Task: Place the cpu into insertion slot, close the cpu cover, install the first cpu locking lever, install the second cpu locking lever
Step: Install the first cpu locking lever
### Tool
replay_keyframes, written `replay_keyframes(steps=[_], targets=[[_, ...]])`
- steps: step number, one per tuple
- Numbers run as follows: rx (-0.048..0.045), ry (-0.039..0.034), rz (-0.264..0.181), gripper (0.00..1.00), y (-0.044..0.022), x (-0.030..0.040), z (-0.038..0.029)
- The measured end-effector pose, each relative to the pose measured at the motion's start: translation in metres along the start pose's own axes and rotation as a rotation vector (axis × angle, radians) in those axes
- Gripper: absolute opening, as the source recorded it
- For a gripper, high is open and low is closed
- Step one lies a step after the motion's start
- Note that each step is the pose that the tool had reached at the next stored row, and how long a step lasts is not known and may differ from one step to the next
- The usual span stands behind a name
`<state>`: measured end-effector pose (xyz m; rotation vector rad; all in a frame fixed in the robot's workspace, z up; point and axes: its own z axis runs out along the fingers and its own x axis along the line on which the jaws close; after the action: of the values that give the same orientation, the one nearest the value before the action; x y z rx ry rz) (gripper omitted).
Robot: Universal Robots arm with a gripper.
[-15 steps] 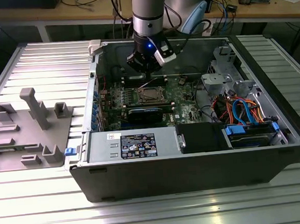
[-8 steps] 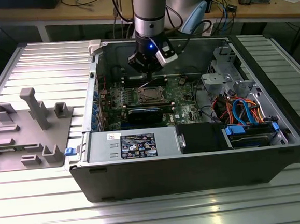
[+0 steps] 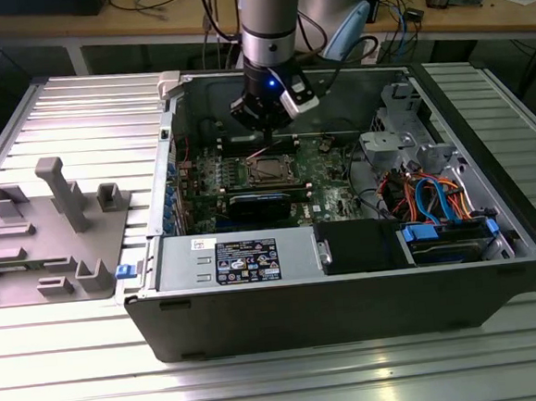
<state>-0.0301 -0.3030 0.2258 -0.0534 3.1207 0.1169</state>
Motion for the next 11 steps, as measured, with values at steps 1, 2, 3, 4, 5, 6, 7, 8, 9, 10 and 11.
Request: replay_keyframes(steps=[1, 2, 3, 4, 5, 6, 7, 8, 9, 10, 11], targets=[[0.0001, 0.0002, -0.001, 0.11, 0.0002, -0.0008, 0.0005], [0.0001, 0.0002, -0.001, 0.11, 0.0002, -0.0019, 0.001], [0.0002, 0.0002, -0.001, 0.11, 0.0001, -0.0034, 0.0016], [0.0002, 0.0003, -0.001, 0.11, 0.0, -0.0043, 0.002], [0.0002, 0.0003, -0.001, 0.11, -0.0001, -0.0055, 0.0026], [0.0001, 0.0002, -0.001, 0.11, -0.0002, -0.0061, 0.0032], [0.0002, 0.0002, -0.001, 0.11, -0.0002, -0.0069, 0.0039], [0.0002, 0.0002, -0.001, 0.11, -0.0003, -0.0077, 0.0044], [0.0, 0.0002, -0.001, 0.11, -0.0004, -0.0089, 0.0051], [-0.0001, 0.0002, -0.001, 0.11, -0.0004, -0.0096, 0.0055], [-0.0006, 0.0002, -0.001, 0.11, -0.0005, -0.0103, 0.006]])
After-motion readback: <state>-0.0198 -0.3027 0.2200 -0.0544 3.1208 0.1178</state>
